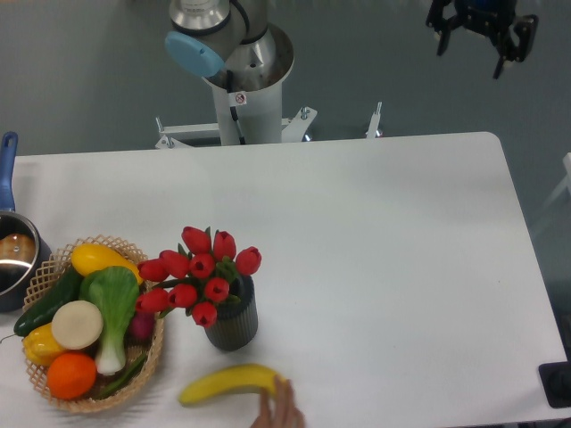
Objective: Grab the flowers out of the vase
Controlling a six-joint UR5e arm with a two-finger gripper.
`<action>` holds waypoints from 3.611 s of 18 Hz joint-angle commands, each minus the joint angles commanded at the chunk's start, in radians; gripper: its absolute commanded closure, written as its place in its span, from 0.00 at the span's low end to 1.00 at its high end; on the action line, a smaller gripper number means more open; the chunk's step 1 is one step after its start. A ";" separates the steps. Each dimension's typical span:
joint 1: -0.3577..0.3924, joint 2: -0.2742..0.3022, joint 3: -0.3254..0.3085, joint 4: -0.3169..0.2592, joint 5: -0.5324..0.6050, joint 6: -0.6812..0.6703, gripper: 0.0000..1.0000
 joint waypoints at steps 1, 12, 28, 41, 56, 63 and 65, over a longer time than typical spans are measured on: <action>0.000 0.000 0.000 0.000 0.000 0.002 0.00; 0.003 0.009 -0.066 0.073 -0.104 -0.054 0.00; -0.028 0.029 -0.230 0.299 -0.536 -0.308 0.00; -0.212 -0.055 -0.330 0.451 -0.810 -0.298 0.00; -0.402 -0.126 -0.333 0.492 -0.810 -0.262 0.00; -0.451 -0.199 -0.333 0.552 -0.874 -0.265 0.00; -0.466 -0.231 -0.331 0.590 -0.882 -0.267 0.00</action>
